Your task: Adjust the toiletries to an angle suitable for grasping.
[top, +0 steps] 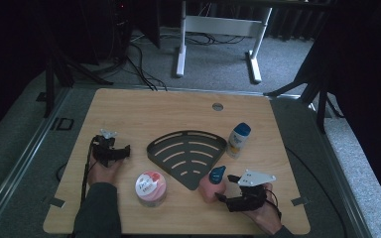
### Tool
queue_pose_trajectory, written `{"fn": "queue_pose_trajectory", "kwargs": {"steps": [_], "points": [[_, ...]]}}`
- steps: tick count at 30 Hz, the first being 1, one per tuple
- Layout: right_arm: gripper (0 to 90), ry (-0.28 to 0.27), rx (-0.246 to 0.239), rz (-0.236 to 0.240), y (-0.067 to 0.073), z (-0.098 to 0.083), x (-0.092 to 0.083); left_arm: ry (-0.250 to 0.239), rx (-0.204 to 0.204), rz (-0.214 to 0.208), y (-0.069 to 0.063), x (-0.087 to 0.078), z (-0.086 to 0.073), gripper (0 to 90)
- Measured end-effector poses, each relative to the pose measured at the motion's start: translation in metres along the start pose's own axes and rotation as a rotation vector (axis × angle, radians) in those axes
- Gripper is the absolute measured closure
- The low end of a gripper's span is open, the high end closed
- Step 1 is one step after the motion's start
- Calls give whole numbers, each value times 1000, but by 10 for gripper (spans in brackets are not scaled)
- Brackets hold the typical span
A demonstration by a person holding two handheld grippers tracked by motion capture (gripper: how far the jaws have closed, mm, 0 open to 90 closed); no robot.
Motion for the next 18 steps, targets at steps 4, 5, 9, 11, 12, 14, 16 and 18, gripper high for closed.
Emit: {"fn": "queue_pose_trajectory", "kwargs": {"steps": [4, 5, 9, 11, 12, 14, 16, 18], "points": [[218, -15, 6, 9, 3, 7, 3, 0, 0, 0, 0, 0, 0, 145], [219, -18, 7, 7, 5, 9, 4, 0, 0, 0, 0, 0, 0, 145], [215, -28, 12, 7, 10, 17, 10, 0, 0, 0, 0, 0, 0, 145], [213, -30, 17, -1, 12, 20, 14, 0, 0, 0, 0, 0, 0, 145], [204, -26, 21, -7, 13, 21, 16, 0, 0, 0, 0, 0, 0, 145], [191, -18, 22, -26, 14, 23, 21, 0, 0, 0, 0, 0, 0, 145], [189, -13, 30, -36, 14, 23, 23, 0, 0, 0, 0, 0, 0, 145], [189, -10, 35, -37, 14, 23, 23, 0, 0, 0, 0, 0, 0, 145]]}}
Point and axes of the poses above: each handheld gripper's, and its own axes: x roughly forward along the jaws, z roughly out of its top, y roughly to its left, the point moved 4 cm from there along x, roughly forward along the jaws, and after that the axes turned 7 degrees about -z, right-handed, at the moved point
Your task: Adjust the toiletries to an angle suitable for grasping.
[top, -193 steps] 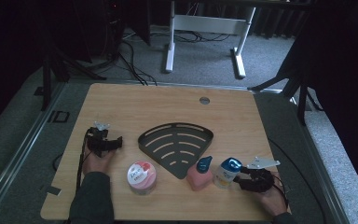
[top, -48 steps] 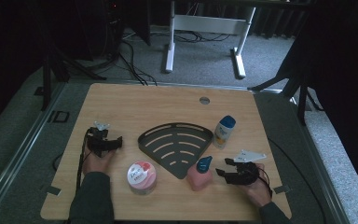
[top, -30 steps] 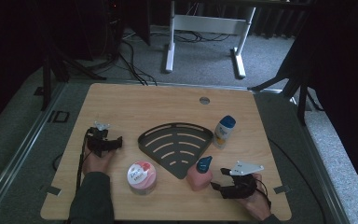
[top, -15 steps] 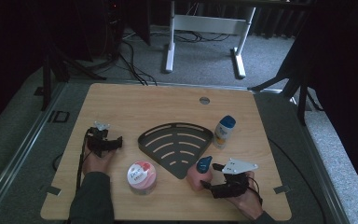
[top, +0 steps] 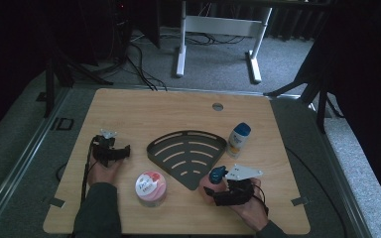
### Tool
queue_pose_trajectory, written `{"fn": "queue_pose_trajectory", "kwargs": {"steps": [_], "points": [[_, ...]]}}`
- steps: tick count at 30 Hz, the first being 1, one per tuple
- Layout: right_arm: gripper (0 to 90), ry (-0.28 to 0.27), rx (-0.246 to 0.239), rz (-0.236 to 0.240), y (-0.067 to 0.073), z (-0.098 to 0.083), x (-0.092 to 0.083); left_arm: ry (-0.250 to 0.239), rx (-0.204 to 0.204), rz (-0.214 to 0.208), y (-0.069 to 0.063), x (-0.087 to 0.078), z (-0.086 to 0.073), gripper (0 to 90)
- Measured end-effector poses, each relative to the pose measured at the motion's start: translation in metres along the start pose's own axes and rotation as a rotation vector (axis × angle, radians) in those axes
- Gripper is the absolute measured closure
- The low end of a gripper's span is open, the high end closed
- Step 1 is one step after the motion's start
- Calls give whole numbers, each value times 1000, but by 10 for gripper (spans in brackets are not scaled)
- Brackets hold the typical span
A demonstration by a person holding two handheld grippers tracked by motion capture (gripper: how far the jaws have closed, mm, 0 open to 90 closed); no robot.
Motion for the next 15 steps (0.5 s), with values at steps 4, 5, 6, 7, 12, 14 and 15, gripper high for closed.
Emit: {"fn": "queue_pose_trajectory", "kwargs": {"steps": [4, 5, 6, 7, 12, 14, 15], "points": [[196, 5, 16, -4, -2, -1, -1, 0, 0, 0, 0, 0, 0, 145], [201, 6, 18, -10, -3, -1, -1, 0, 0, 0, 0, 0, 0, 145], [207, 7, 21, -13, -4, -1, -2, 0, 0, 0, 0, 0, 0, 145], [214, 6, 27, -22, -6, -2, -3, -1, -1, 0, 0, 0, 0, 145], [239, 4, 51, -26, -15, -6, -8, 0, 0, 0, 0, 0, 0, 145], [241, 2, 56, -37, -20, -7, -10, 0, 0, 0, 0, 0, 0, 145], [242, 4, 63, -40, -22, -7, -10, -1, 0, 0, 0, 0, 0, 145]]}}
Point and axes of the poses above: each handheld gripper's, and its own axes: x roughly forward along the jaws, z roughly out of its top, y roughly to its left, the point moved 4 cm from there along x, roughly forward along the jaws, and after that the axes turned 7 degrees about -z, right-handed, at the moved point
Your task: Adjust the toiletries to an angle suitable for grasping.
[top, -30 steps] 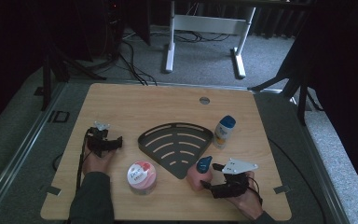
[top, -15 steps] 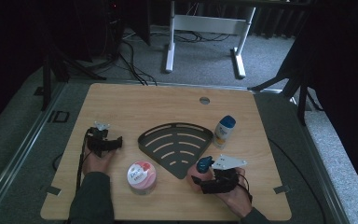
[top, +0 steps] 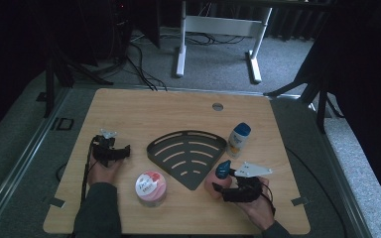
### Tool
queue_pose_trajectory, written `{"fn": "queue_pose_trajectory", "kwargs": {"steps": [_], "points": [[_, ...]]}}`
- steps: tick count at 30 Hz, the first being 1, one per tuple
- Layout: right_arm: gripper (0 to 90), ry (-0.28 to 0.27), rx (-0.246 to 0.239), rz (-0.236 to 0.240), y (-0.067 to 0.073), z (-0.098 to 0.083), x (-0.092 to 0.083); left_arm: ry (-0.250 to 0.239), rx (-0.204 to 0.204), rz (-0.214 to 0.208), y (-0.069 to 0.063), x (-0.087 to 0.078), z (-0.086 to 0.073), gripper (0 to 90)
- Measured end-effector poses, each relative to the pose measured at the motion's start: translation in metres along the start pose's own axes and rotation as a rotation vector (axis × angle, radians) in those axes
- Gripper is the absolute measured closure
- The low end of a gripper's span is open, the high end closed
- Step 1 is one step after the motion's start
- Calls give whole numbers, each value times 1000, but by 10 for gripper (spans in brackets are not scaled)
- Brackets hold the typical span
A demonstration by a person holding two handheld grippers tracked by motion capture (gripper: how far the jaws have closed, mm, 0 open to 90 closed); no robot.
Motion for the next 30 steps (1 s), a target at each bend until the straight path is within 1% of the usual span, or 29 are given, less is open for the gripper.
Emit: {"fn": "queue_pose_trajectory", "kwargs": {"steps": [4, 8, 11, 14, 20, 24, 27, 30], "points": [[242, 0, 1, -15, -7, 0, 0, 1, 0, 0, 0, 0, 0, 145], [242, -3, -3, -17, -16, 1, 0, 1, 0, 0, 0, 0, 0, 145], [241, -3, -10, -17, -25, 1, 0, 1, 0, 0, 0, 0, 0, 145], [241, -8, -8, -2, -35, 2, 2, 0, 0, 0, 0, 0, 0, 145], [239, -10, -15, -20, -53, 5, 5, 0, 0, 0, 0, 0, 0, 145], [219, -6, -13, -29, -64, 7, 7, 0, 0, 0, 0, 0, 0, 145], [188, 3, -3, -24, -69, 7, 7, 0, 0, 0, 0, 0, 0, 145], [180, 5, -5, -41, -68, 3, 5, 1, 0, 0, 0, 0, 0, 145]]}}
Point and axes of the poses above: each handheld gripper's, and its own axes: x roughly forward along the jaws, z roughly out of its top, y roughly to its left, the point moved 4 cm from there along x, roughly forward along the jaws, and after that the axes turned 7 degrees about -z, right-handed, at the moved point
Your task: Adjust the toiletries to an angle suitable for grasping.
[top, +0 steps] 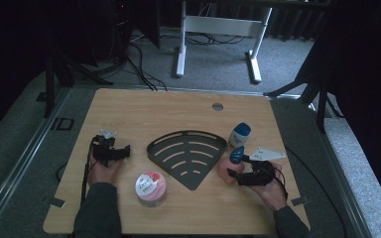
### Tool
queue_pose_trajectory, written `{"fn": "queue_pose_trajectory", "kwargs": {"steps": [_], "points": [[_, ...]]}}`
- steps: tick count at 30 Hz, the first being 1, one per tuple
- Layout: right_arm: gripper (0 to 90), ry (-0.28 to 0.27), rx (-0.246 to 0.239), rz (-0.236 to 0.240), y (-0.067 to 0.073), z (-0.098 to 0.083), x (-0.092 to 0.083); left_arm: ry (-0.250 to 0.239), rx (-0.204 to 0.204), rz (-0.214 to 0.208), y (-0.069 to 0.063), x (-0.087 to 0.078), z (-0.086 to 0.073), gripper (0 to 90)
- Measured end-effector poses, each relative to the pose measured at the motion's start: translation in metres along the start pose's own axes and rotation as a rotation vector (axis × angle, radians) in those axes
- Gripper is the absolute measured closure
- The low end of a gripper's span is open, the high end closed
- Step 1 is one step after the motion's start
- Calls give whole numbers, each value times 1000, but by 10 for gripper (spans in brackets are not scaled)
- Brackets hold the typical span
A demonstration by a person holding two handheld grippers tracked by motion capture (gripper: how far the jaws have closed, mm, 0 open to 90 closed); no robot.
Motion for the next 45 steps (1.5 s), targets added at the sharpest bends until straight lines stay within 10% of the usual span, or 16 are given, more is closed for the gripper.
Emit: {"fn": "queue_pose_trajectory", "kwargs": {"steps": [11, 45], "points": [[181, 18, 28, -15, -9, -19, -8, 0, 0, 0, 0, 0, 0, 145], [564, -21, 42, -6, -16, -18, -6, 0, 0, 0, 0, 0, 0, 145]]}}
Point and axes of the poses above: each handheld gripper's, and its own axes: x roughly forward along the jaws, z roughly out of its top, y roughly to its left, the point moved 4 cm from there along x, roughly forward along the jaws, and after that the axes turned 7 degrees about -z, right-handed, at the moved point
